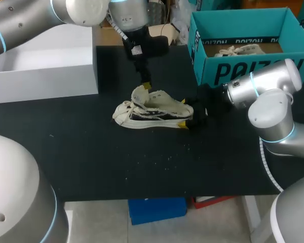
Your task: Take the shoe out of the shoebox, open the shoe tongue, remove and reinsert the insole, then place the shoe into the shoebox
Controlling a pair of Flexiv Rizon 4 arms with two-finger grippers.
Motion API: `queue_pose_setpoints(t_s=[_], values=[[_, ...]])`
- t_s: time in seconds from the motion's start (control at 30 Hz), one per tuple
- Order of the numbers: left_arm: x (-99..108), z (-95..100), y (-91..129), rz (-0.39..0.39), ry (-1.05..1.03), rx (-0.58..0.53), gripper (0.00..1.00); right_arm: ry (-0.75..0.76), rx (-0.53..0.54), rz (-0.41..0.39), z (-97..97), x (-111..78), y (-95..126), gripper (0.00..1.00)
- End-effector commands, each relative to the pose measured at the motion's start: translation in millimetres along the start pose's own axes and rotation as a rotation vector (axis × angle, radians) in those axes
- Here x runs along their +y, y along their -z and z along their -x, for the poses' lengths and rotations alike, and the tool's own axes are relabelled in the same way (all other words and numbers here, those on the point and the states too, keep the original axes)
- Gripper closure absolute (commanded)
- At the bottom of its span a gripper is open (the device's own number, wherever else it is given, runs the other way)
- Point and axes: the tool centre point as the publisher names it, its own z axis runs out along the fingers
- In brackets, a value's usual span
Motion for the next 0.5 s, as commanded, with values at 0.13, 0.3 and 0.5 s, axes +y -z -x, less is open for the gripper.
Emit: queue_pose_setpoints(t_s=[0.13, 0.3, 0.5], values=[[10.0, 17.1, -12.1, -0.015, 0.068, 0.053, 1.0, -0.001, -0.001, -0.002, 1.1, -1.2, -1.8, 1.0], [5.8, 25.6, -27.8, -0.028, 0.051, 0.069, 1.0, -0.001, -0.001, -0.002, 1.1, -1.2, -1.8, 1.0], [-1.1, 40.1, -44.4, -0.035, 0.01, 0.099, 1.0, -0.001, -0.001, -0.002, 1.1, -1.2, -1.8, 1.0]])
